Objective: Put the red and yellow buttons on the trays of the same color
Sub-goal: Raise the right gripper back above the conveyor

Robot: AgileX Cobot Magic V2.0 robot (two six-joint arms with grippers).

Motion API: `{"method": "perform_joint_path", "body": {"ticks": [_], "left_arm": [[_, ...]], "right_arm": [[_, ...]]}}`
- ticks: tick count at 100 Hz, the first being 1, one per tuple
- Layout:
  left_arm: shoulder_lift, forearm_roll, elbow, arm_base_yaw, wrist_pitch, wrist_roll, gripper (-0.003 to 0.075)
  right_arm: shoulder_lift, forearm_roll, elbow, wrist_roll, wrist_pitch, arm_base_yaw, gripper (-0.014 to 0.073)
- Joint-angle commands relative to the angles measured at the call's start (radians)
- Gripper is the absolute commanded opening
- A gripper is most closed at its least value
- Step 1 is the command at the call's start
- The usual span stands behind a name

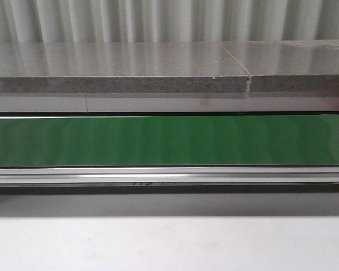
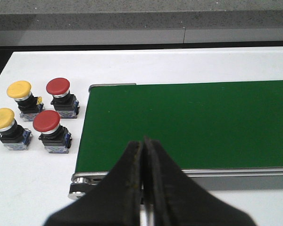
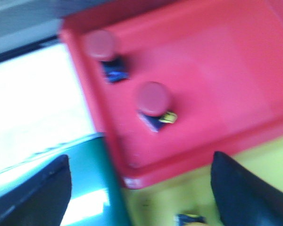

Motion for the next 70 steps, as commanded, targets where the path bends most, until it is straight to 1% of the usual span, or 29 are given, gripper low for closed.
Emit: {"method": "perform_joint_path", "body": {"ticks": [1,20,34,48,55,70], "left_arm": [[0.000,-0.007,-0.027,-0.006,-0.068,0.000,-0.0020],[0.000,-0.007,-0.027,-0.006,-0.068,0.000,-0.0020],[0.000,-0.007,-0.027,-0.006,-0.068,0.000,-0.0020],[0.000,-0.007,-0.027,-0.006,-0.068,0.000,-0.0020],[0.000,-0.007,-0.027,-0.006,-0.068,0.000,-0.0020],[0.000,-0.007,-0.027,-0.006,-0.068,0.000,-0.0020]], "right_arm": [[-0.062,0.010,-0.022,-0.038,-0.039,0.074,0.0601],[-0.122,0.010,0.010,-0.073,-0.054,0.239,0.0601],[-0.184,0.009,0.051,-0.091,-0.071,0.326,0.0601],[-0.269,0.009,0.113,-0.098,-0.071,0.366,0.0601],[-0.318,0.009,0.152,-0.098,-0.070,0.369,0.0595],[-0.425,0.009,0.223,-0.098,-0.068,0.369,0.0533]]}}
